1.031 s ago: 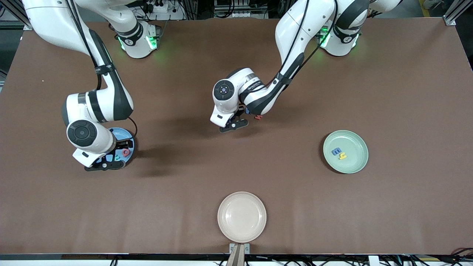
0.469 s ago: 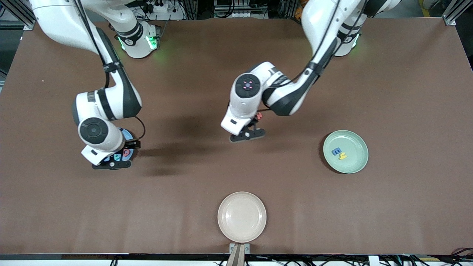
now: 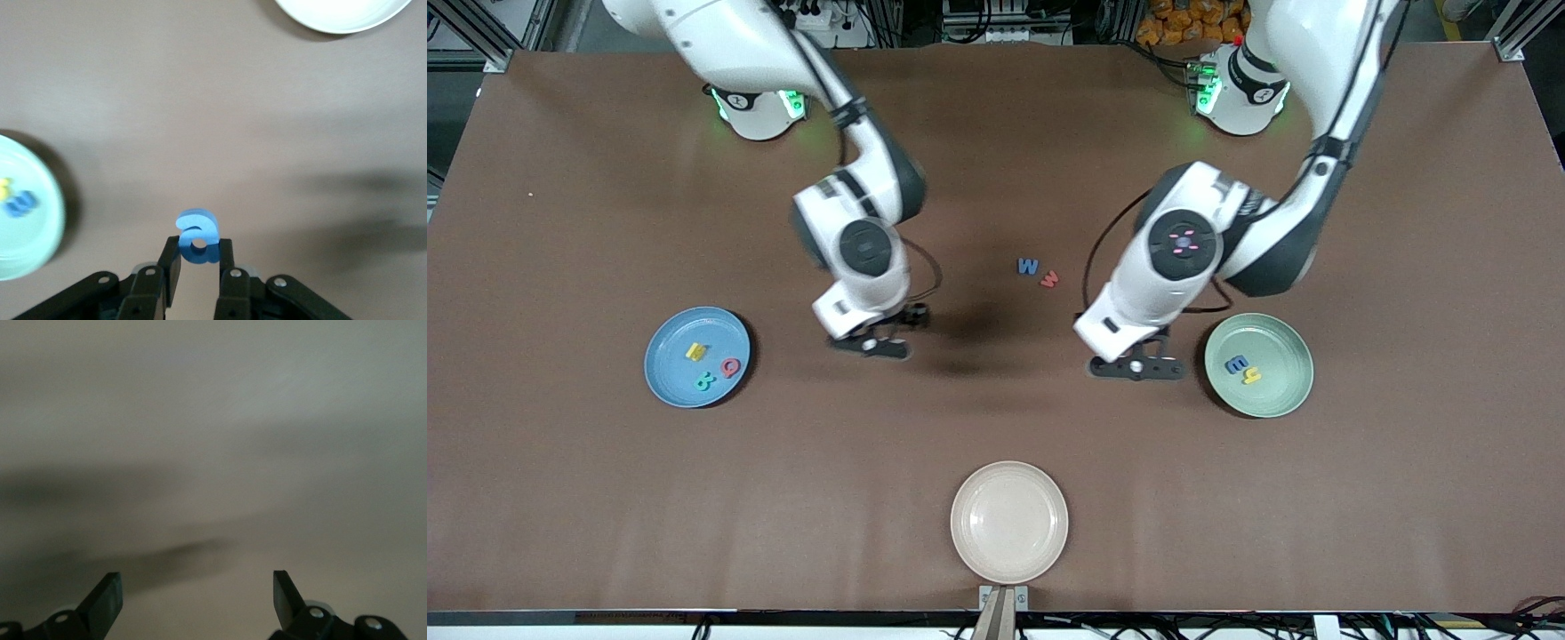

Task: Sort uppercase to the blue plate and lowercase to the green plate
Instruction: 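Place a on green plate with the left gripper while the right gripper reaches M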

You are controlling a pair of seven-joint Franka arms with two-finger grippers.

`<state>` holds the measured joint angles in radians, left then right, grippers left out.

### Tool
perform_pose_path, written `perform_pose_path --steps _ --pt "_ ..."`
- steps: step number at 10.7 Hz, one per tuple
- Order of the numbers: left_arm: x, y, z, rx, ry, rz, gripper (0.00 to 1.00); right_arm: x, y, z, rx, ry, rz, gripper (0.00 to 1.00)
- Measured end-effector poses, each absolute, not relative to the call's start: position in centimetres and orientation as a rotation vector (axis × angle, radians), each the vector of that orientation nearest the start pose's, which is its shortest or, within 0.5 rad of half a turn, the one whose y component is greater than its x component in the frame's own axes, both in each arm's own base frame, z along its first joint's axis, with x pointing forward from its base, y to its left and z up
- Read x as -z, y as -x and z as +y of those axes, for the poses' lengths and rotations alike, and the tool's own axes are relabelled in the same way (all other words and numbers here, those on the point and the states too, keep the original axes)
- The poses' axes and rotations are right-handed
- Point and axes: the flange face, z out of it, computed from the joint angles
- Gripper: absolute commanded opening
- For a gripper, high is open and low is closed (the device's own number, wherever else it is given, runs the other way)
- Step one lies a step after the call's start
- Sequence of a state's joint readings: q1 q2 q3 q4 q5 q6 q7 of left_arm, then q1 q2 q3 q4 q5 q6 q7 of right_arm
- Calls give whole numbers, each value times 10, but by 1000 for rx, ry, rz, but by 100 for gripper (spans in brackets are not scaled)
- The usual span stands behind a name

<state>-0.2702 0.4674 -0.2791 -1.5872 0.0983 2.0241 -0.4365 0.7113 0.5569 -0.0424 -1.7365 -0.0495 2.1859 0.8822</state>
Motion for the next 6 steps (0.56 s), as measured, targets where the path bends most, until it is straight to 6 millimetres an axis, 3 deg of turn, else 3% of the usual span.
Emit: perform_pose_path --steps 1,3,6 --pt "-372 -593 -303 -61 3142 270 0 -239 -490 448 -9 3202 337 100" --pt "-358 -586 -263 -118 3099 335 0 -213 -442 503 18 3155 392 100" --pt "-322 -579 -225 -150 3050 403 0 -204 -400 541 -12 3128 432 100"
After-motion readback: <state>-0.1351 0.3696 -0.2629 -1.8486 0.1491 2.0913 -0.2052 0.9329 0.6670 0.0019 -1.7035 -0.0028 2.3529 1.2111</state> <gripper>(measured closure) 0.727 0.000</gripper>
